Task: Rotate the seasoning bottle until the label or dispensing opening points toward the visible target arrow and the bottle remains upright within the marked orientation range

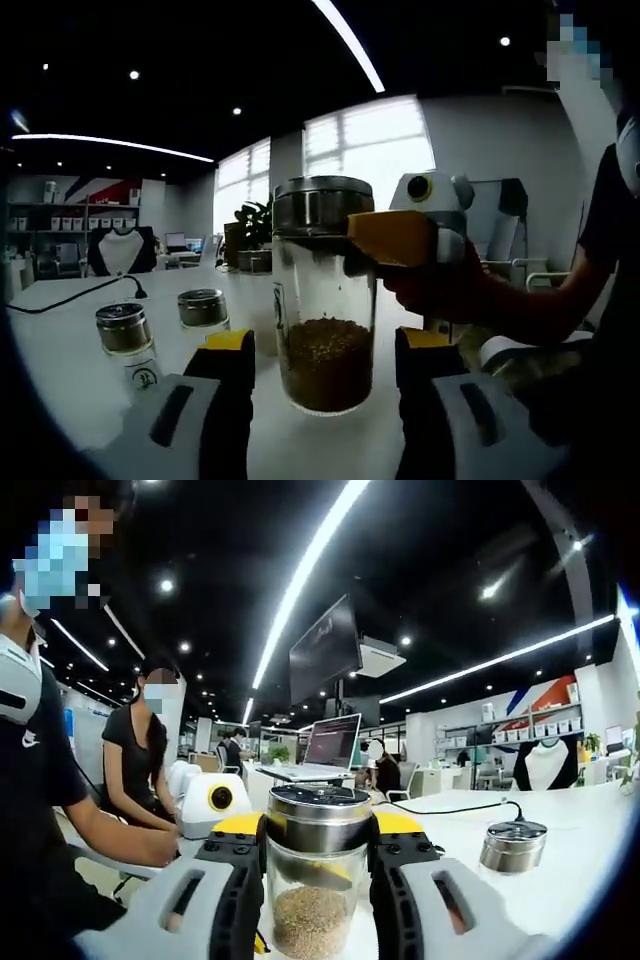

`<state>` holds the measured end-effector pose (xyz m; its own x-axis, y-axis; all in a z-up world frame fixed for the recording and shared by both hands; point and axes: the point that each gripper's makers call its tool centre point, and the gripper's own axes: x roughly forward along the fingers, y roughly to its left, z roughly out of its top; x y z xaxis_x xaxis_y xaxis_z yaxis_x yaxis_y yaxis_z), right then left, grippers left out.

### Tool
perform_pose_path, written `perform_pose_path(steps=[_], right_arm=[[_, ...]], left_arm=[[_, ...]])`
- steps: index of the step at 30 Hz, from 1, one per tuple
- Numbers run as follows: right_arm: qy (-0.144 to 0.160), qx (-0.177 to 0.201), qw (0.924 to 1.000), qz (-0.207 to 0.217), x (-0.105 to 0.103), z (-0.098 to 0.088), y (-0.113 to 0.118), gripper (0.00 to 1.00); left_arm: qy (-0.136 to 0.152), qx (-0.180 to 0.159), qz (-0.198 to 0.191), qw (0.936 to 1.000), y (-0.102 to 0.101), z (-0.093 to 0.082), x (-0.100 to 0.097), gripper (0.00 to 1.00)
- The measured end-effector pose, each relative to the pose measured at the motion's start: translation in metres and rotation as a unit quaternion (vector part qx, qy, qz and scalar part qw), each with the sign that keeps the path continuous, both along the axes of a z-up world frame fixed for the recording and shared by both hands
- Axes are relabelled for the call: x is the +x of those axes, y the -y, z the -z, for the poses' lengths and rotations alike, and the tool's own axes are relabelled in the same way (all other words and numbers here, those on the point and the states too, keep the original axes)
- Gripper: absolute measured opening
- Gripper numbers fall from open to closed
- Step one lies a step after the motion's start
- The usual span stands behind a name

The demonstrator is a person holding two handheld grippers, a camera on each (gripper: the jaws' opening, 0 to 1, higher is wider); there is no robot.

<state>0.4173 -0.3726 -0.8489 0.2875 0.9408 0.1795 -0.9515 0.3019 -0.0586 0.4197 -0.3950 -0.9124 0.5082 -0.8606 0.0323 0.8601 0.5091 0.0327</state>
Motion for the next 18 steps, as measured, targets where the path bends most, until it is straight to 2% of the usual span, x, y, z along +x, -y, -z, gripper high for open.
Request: perform_pose_path(steps=[8,10,15,18], right_arm=[[-0.009,0.018,0.9991,-0.037,-0.012,0.0,-0.004,0.37],[-0.008,0.02,0.9989,-0.041,-0.014,0.0,-0.004,0.37],[0.003,0.023,0.9989,-0.04,-0.018,-0.002,-0.005,0.38],[0.015,0.027,0.9991,-0.03,-0.021,-0.002,-0.008,0.38]], left_arm=[[0.0,-0.002,0.021,0.9998,0.003,0.0,-0.006,0.46],[0.011,0.002,0.032,0.9994,0.005,-0.002,-0.012,0.43],[0.02,0.015,0.006,0.9997,0.004,-0.004,-0.014,0.43],[0.039,0.034,-0.03,0.9982,0.0,-0.005,-0.01,0.42]])
